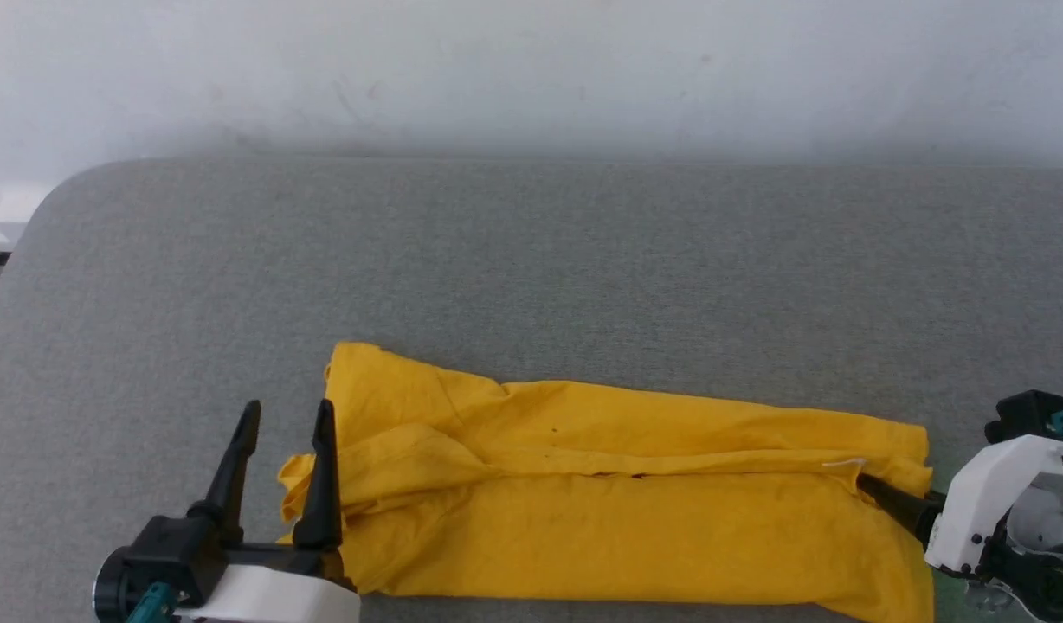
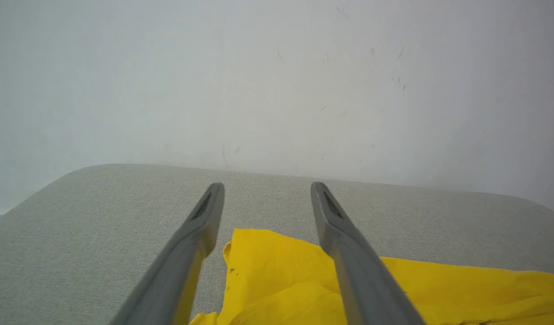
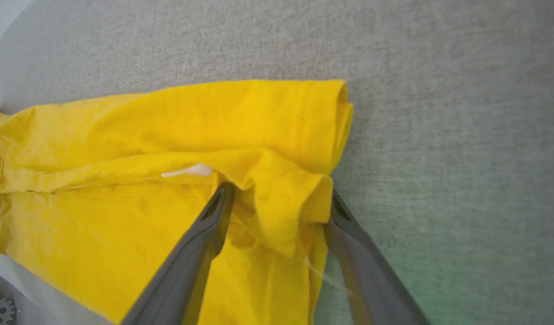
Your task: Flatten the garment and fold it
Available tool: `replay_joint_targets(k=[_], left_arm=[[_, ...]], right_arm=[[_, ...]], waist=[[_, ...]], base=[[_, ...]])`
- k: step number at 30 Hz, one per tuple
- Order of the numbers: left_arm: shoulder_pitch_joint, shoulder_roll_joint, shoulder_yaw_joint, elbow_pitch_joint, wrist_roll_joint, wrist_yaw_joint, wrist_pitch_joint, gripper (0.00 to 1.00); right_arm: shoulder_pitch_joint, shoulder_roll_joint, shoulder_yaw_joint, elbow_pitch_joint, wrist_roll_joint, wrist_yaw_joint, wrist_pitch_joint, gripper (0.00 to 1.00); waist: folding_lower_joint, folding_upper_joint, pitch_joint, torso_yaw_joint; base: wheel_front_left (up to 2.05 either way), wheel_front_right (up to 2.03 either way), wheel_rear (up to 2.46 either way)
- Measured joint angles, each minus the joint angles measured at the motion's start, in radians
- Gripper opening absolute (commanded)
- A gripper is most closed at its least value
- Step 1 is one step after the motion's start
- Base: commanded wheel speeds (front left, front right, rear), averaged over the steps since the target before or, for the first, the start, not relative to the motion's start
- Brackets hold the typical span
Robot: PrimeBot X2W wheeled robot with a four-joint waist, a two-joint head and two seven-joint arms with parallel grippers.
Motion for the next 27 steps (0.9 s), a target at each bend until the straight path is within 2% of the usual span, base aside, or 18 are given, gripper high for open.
replay_joint_targets(k=[6,7,8,9,10,14,18,22,27], left_arm=[[0.005,-0.043,0.020,0.004,0.047,-0.033,0.000,1.00],[0.007,-0.049,0.024,0.002,0.056,-0.039,0.000,1.00],[0.009,-0.055,0.029,0.002,0.063,-0.041,0.000,1.00],[0.010,-0.062,0.032,0.002,0.069,-0.042,0.000,1.00],[0.011,-0.069,0.036,0.002,0.072,-0.048,0.000,1.00],[0.021,-0.091,0.048,0.008,0.091,-0.068,0.000,1.00],[0.028,-0.094,0.062,0.026,0.107,-0.084,0.000,1.00],[0.033,-0.096,0.073,0.036,0.119,-0.090,0.000,1.00],[0.047,-0.102,0.081,0.042,0.124,-0.094,0.000,1.00]], right_arm=[[-0.015,-0.001,0.039,0.009,0.038,0.000,0.141,1.00],[-0.015,-0.004,0.045,0.005,0.039,0.000,0.157,0.92],[-0.016,-0.006,0.053,0.000,0.039,0.000,0.169,0.43],[-0.016,-0.006,0.062,-0.005,0.039,0.000,0.182,0.19],[-0.016,-0.005,0.071,-0.009,0.040,0.000,0.195,0.00],[-0.001,0.012,0.097,-0.032,0.041,0.000,0.217,0.00],[0.019,0.011,0.101,-0.079,0.036,0.000,0.180,0.00],[0.031,-0.028,0.062,-0.130,0.027,0.000,0.141,0.00],[0.082,-0.085,-0.038,-0.138,-0.001,0.000,0.124,0.00]], waist=[[-0.0001,0.0000,0.013,0.045],[-0.0001,0.0000,0.014,0.049],[-0.0001,0.0000,0.013,0.050],[-0.0001,0.0000,0.011,0.050],[-0.0001,0.0000,0.008,0.049],[-0.0001,0.0000,-0.007,0.039],[0.0000,0.0000,-0.022,0.024],[0.0000,0.0000,-0.035,0.008],[-0.0001,0.0000,-0.051,-0.007]], base=[[0.00,0.00,0.00],[0.00,0.00,0.00],[0.00,0.00,0.00],[0.00,0.00,0.00],[0.00,0.00,0.00],[0.00,0.00,0.00],[0.00,0.00,0.00],[0.00,0.00,0.00],[0.00,0.00,0.00]])
